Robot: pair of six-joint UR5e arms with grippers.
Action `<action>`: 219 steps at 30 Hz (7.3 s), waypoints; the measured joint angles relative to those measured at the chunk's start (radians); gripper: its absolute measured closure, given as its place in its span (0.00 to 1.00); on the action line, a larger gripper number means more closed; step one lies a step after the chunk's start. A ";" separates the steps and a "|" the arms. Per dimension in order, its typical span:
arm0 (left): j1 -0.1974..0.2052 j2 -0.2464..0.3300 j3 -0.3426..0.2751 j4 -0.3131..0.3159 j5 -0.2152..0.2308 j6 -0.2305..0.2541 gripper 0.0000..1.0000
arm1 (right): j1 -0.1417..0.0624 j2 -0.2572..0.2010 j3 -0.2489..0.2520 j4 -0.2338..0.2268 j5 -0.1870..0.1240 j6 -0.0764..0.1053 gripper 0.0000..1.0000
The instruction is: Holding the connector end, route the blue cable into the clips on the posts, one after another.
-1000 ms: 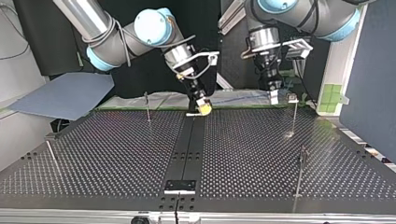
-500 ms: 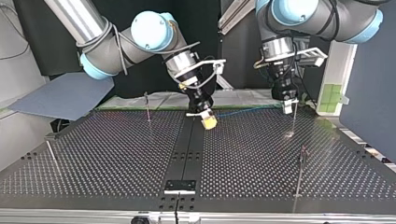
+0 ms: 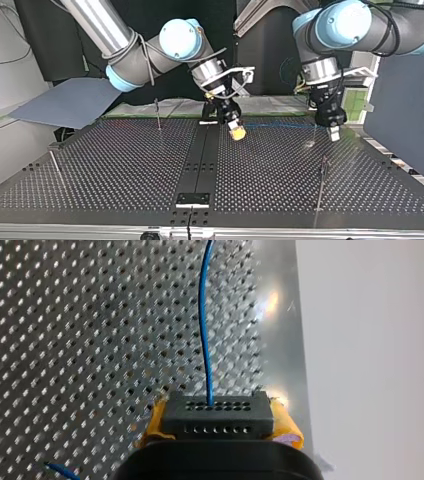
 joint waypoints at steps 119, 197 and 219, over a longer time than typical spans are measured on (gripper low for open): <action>0.259 -0.281 0.272 0.060 0.414 -0.294 0.50 | -0.100 0.198 -0.364 0.089 -0.099 0.069 1.00; 0.170 0.058 0.140 -0.408 0.396 -0.056 0.00 | -0.128 0.199 -0.363 0.118 -0.107 0.079 1.00; 0.127 0.045 0.195 -0.459 0.371 0.095 0.00 | -0.131 0.200 -0.363 0.120 -0.108 0.088 1.00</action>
